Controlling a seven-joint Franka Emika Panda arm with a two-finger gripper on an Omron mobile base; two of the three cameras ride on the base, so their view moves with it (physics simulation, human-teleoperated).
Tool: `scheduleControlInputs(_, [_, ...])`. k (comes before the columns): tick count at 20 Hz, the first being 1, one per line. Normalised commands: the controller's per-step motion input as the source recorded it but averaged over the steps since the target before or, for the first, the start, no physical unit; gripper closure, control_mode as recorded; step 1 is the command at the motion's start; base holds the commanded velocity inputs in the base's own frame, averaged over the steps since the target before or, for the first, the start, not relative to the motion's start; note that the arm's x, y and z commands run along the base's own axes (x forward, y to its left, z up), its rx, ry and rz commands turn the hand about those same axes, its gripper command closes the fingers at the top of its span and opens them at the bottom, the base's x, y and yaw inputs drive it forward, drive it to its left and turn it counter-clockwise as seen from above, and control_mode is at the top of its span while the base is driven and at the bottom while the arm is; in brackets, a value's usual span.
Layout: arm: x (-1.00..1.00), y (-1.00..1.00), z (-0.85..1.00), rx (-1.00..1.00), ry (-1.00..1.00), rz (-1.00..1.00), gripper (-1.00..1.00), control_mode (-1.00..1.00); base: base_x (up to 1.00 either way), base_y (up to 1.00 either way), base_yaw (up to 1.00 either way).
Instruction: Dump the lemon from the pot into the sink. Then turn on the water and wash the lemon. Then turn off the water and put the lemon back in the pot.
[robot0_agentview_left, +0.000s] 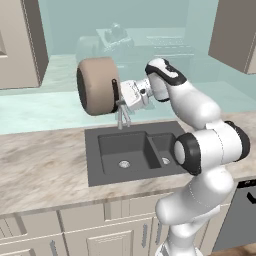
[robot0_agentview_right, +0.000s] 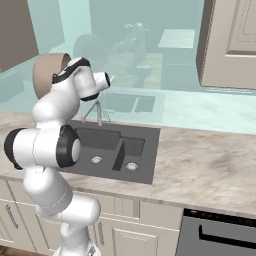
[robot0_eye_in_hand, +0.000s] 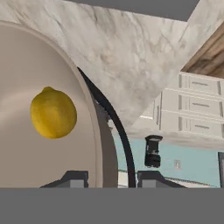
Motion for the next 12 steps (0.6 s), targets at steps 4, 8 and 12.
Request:
scheduleControlInputs(4, [0.18, 0.00, 0.00, 0.11, 0.06, -0.08, 1.00, -1.00, 0.00, 0.00, 0.00])
scheduleControlInputs(8, [0.22, 0.00, 0.00, 0.09, 0.07, -0.09, 1.00, -1.00, 0.00, 0.00, 0.00])
scheduleControlInputs(12, [0.11, -0.03, 0.03, 0.08, 0.07, -0.08, 1.00, -1.00, 0.00, 0.00, 0.00])
